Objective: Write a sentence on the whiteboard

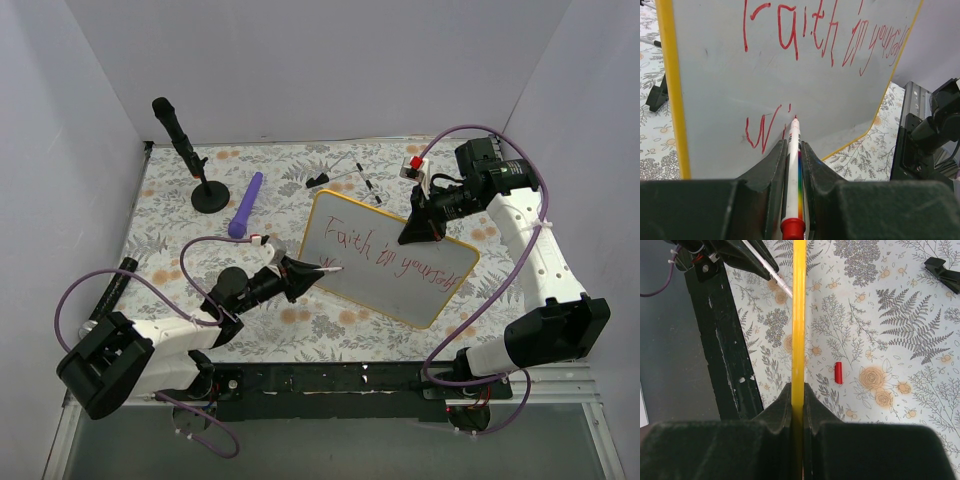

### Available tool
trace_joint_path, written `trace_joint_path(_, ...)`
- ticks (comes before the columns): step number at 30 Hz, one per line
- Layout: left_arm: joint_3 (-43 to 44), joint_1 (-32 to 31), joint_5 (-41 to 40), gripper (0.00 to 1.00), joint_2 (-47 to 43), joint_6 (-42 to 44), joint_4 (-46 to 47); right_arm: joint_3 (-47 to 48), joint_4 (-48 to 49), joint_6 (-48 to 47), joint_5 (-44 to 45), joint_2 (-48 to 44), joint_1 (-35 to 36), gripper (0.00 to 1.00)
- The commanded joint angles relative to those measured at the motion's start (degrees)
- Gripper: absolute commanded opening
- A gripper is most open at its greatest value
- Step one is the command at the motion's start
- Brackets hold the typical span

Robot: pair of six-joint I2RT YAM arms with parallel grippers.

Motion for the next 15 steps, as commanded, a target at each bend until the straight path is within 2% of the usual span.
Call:
trace_joint_path(1,0.0,-0.2,-1.2,0.00,0.7,1.1,0.1,1.3,0.3,1.2,-6.6,-2.8,-0.1,0.01)
trace_joint_path(15,-2.1,-0.2,-2.0,0.00,0.5,0.7,0.3,1.8,0.1,1.1,-6.9,-2.4,-0.2,0.01)
